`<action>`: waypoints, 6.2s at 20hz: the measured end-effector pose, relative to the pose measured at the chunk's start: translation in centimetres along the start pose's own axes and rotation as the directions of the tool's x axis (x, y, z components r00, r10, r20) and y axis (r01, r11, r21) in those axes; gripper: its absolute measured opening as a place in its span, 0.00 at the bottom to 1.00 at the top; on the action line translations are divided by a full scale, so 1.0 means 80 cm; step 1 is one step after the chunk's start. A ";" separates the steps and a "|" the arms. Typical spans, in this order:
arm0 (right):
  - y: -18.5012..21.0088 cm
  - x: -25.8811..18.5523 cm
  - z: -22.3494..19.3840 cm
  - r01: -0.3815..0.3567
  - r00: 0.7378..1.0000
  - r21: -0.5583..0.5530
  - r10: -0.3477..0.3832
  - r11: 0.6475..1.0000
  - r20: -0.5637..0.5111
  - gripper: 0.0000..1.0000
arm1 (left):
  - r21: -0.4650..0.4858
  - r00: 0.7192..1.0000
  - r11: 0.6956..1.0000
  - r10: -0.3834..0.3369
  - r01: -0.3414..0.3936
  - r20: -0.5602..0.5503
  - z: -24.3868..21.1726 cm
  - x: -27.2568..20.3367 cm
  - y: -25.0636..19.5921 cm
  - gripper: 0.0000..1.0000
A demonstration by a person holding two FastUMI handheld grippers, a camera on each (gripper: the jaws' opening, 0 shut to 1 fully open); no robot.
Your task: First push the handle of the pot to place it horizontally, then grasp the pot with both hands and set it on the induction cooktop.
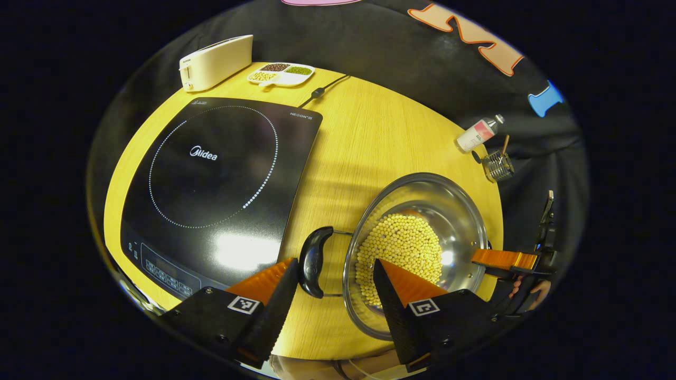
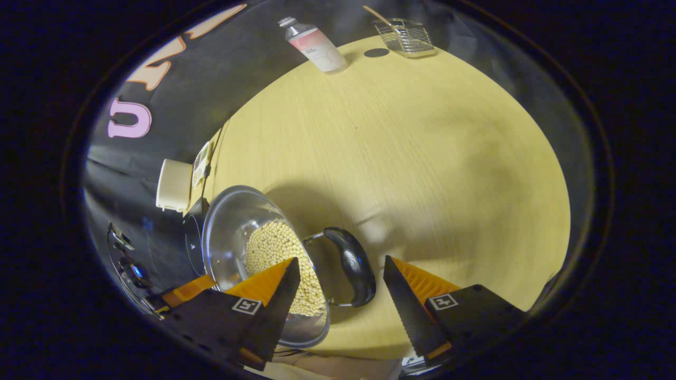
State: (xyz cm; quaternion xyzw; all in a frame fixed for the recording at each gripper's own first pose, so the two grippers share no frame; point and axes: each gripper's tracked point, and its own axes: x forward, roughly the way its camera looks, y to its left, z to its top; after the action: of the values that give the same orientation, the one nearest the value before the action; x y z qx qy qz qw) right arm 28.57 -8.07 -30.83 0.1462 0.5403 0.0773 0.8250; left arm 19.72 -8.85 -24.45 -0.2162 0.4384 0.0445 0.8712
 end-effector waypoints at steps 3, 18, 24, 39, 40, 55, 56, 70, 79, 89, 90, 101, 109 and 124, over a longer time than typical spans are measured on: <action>0.003 0.009 0.003 -0.008 1.000 0.017 0.008 1.000 -0.009 0.89 | 0.009 1.000 1.000 0.022 -0.022 -0.014 0.002 0.012 0.001 0.86; -0.010 0.033 0.001 -0.014 1.000 -0.106 0.014 0.994 0.000 0.52 | 0.099 0.990 0.991 0.100 -0.091 -0.095 -0.011 0.039 0.014 0.61; -0.020 -0.013 -0.011 0.011 0.999 -0.081 -0.008 0.997 0.038 0.58 | 0.172 0.994 0.983 0.083 -0.070 -0.070 -0.014 0.008 -0.007 0.60; 0.104 -0.063 -0.115 0.071 0.982 0.042 -0.077 0.997 0.170 0.58 | 0.336 0.996 0.941 -0.004 0.033 -0.087 0.030 -0.080 0.093 0.61; 0.125 -0.057 -0.122 0.063 0.982 0.045 -0.070 0.997 0.174 0.58 | 0.341 0.996 0.939 -0.006 0.035 -0.086 0.039 -0.086 0.112 0.60; 0.350 0.058 -0.148 0.004 0.979 -0.004 -0.003 1.000 0.204 0.51 | 0.384 0.996 0.921 0.037 -0.065 0.080 0.155 -0.097 0.326 0.60; 0.356 0.061 -0.145 0.004 0.978 -0.006 -0.002 1.000 0.207 0.51 | 0.373 0.995 0.925 0.038 -0.070 0.093 0.161 -0.093 0.333 0.60; 0.409 0.106 -0.102 -0.027 0.968 -0.026 0.033 0.999 0.249 0.58 | 0.355 0.974 0.921 0.089 -0.160 0.208 0.215 -0.063 0.373 0.62; 0.425 0.138 -0.109 -0.157 0.971 0.067 0.141 0.985 0.193 0.57 | 0.347 0.962 0.921 0.091 -0.179 0.256 0.225 -0.056 0.379 0.71; 0.422 0.097 -0.096 -0.164 0.931 -0.014 0.159 0.986 0.329 1.00 | 0.197 0.947 0.966 0.103 -0.168 0.304 0.204 -0.051 0.396 1.00; 0.422 0.085 -0.089 -0.168 0.916 -0.023 0.165 0.985 0.367 1.00 | 0.195 0.937 0.964 0.108 -0.181 0.334 0.209 -0.060 0.398 1.00; 0.375 -0.084 -0.077 -0.061 0.800 -0.155 0.141 0.986 0.583 0.92 | 0.218 0.849 0.947 0.090 -0.234 0.521 0.220 -0.159 0.320 0.99; 0.327 -0.254 -0.074 0.004 0.693 -0.408 0.291 0.913 0.659 0.91 | 0.172 0.685 0.964 0.014 -0.203 0.728 0.183 -0.279 0.111 0.97; 0.158 -0.541 -0.008 0.285 0.305 -0.360 0.272 0.889 0.913 0.91 | 0.216 0.448 0.935 -0.072 -0.281 0.891 0.134 -0.419 -0.111 0.96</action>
State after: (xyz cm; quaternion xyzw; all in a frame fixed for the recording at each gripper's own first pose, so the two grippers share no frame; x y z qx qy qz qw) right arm 10.88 -8.41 10.65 -0.0384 -0.0864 0.0977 0.9907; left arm 9.58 -8.63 10.36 0.0176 -0.0678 0.1304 0.9890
